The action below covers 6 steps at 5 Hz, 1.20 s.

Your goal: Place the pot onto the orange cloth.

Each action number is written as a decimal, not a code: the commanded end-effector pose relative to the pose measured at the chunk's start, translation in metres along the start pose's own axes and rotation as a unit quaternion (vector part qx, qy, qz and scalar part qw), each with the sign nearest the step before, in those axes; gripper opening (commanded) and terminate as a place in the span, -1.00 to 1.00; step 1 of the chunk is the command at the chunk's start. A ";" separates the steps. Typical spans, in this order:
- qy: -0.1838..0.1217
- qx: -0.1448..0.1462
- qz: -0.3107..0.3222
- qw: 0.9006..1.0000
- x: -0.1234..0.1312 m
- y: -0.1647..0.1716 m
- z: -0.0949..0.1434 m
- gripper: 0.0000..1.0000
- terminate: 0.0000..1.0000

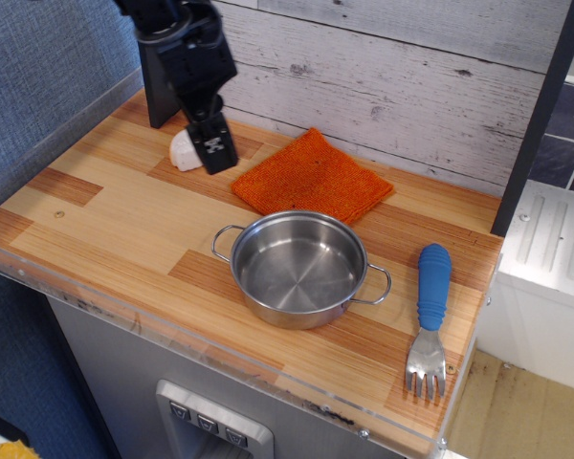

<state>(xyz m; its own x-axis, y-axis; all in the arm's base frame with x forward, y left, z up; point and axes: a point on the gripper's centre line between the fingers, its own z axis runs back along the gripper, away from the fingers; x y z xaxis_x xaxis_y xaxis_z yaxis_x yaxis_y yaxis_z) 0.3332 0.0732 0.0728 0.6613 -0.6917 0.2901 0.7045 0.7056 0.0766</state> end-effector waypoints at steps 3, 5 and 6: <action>0.004 -0.045 -0.030 0.999 0.039 -0.048 -0.023 1.00 -1.00; 0.038 -0.060 -0.041 0.997 0.026 -0.058 -0.046 1.00 -1.00; 0.055 -0.055 -0.046 0.996 0.027 -0.057 -0.051 -1.00 -1.00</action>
<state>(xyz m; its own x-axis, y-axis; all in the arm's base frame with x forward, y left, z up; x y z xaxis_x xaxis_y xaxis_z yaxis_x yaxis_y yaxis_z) 0.3173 0.0045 0.0139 0.6216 -0.7672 0.1581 0.7809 0.6227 -0.0483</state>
